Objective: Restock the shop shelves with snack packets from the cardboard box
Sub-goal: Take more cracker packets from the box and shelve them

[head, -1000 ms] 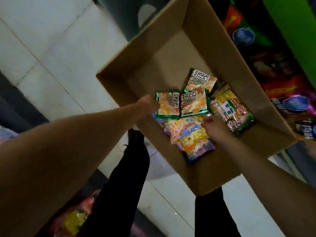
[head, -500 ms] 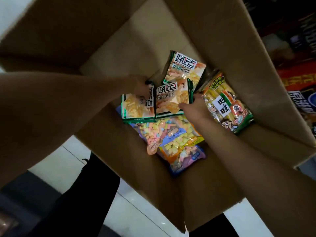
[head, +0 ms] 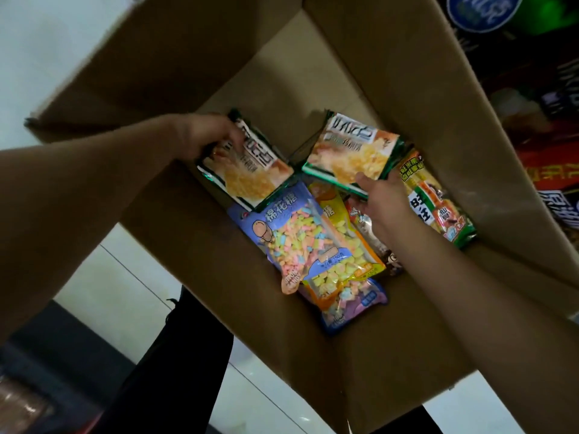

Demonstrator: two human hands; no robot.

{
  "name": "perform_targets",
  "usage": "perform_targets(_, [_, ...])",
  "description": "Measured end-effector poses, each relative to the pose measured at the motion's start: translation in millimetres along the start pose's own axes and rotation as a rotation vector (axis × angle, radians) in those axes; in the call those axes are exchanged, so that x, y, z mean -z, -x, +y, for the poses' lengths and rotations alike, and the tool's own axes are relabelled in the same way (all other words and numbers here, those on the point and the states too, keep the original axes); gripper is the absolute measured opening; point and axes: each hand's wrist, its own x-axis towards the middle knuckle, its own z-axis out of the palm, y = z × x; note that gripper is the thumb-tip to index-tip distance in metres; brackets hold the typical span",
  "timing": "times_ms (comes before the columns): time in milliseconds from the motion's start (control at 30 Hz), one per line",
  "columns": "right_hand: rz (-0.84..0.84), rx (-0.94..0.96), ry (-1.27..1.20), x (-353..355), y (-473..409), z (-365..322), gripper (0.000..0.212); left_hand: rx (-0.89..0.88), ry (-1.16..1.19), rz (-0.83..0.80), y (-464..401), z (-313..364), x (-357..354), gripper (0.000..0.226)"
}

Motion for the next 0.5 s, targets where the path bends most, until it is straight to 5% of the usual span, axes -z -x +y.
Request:
perform_targets(200, [0.084,0.021,-0.066,-10,-17,-27,0.054,-0.053,0.348,-0.083,-9,10,-3,0.036])
perform_targets(333, [0.200,0.066,0.513,-30,-13,-28,0.037,-0.095,0.439,-0.132,-27,26,-45,0.030])
perform_targets(500, [0.063,0.030,0.226,-23,-40,-28,0.049,-0.164,0.248,-0.062,-47,46,-97,0.017])
